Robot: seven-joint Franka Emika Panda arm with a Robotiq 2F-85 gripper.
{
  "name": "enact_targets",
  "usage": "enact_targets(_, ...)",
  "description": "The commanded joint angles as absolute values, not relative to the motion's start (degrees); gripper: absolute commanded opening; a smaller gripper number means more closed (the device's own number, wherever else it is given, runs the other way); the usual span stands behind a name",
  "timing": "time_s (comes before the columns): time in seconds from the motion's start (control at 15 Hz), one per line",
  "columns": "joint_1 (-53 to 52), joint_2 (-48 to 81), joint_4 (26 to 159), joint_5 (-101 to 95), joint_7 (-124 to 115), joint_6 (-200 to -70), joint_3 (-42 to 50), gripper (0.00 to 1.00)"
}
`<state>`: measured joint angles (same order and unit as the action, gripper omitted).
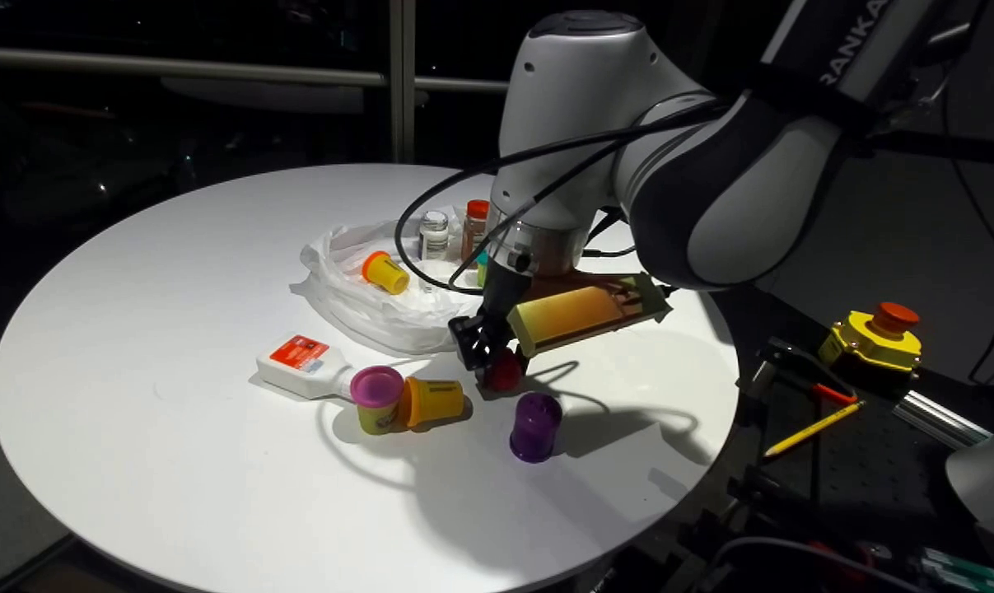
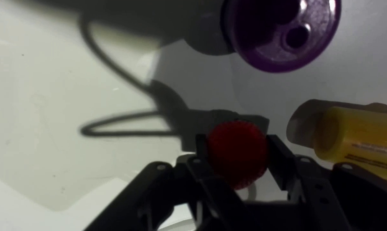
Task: Put all the objects on the table into the plastic bag.
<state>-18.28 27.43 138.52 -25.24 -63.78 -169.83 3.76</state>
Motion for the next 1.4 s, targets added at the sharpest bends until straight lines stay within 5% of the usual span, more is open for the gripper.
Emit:
enact_targets(0.0, -20.48, 21.88, 137.78, -25.30, -65.72, -163.68, 5.03, 0.23)
enact_targets(1.2, -22.08, 34.02, 120.09, -23.62, -70.50, -162.70, 16.10, 0.23)
enact_targets(1.27, -22.41, 34.66, 119.78, -23.60, -70.48, -162.61, 16.48, 0.58)
enact_targets(1.33, -23.21, 34.73, 119.99, -23.81, -71.04, -162.74, 17.27, 0.75)
